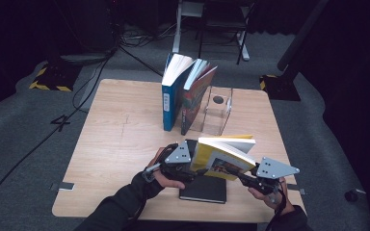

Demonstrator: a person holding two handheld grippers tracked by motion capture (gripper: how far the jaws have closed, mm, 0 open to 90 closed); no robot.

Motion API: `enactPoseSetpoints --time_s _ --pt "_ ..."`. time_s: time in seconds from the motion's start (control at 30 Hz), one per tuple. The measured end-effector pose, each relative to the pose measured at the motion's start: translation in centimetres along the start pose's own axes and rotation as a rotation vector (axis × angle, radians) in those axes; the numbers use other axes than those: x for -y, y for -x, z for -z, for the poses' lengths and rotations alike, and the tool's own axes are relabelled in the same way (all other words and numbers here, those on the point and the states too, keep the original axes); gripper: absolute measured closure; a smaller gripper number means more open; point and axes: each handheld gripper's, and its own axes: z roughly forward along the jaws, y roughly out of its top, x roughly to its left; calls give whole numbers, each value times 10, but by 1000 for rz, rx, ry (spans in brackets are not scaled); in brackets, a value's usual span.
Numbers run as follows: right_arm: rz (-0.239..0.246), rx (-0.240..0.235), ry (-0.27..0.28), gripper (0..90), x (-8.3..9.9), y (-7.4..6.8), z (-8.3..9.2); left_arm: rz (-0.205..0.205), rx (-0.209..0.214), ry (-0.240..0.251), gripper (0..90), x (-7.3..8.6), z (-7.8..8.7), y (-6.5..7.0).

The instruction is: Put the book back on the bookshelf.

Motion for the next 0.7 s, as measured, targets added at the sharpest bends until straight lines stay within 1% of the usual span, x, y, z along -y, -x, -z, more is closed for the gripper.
enactPoseSetpoints --time_s 0.13,0.17,0.2,0.27,0.3,0.37,0.4,0.47,0.5,0.53,0.57,0.6,0.63,0.67,0.7 --pt "-6 17 14 745 0 0 7 -9 -1 38 483 -10 -1 1" --pt "-11 21 16 733 1 0 9 2 5 57 497 -12 -1 2" --pt "-15 30 19 713 2 1 11 -3 0 66 521 -14 0 1" --pt "-25 53 20 685 4 2 15 6 5 85 544 -18 1 -1" --pt "-33 61 23 671 4 3 18 12 18 91 577 -19 2 -2" --pt "-42 84 31 628 6 4 23 5 21 89 617 -20 2 -2" --pt "-44 92 32 606 6 4 24 -3 29 92 643 -19 3 -2" --pt "-64 120 46 563 9 6 27 -6 39 89 696 -20 4 0" --pt "-64 139 56 538 11 8 28 -19 42 86 722 -20 4 0" --pt "-73 170 60 510 12 8 28 -24 45 84 736 -20 5 2" --pt "-84 201 60 477 14 9 27 -40 49 80 741 -20 5 3" --pt "-111 208 55 452 18 12 24 -45 59 80 743 -20 6 4" --pt "-121 194 40 423 19 13 20 -51 63 77 743 -20 6 5" --pt "-121 187 32 401 21 14 17 -62 60 75 743 -20 6 7" --pt "-116 179 21 400 22 13 13 -65 58 75 742 -20 6 8"
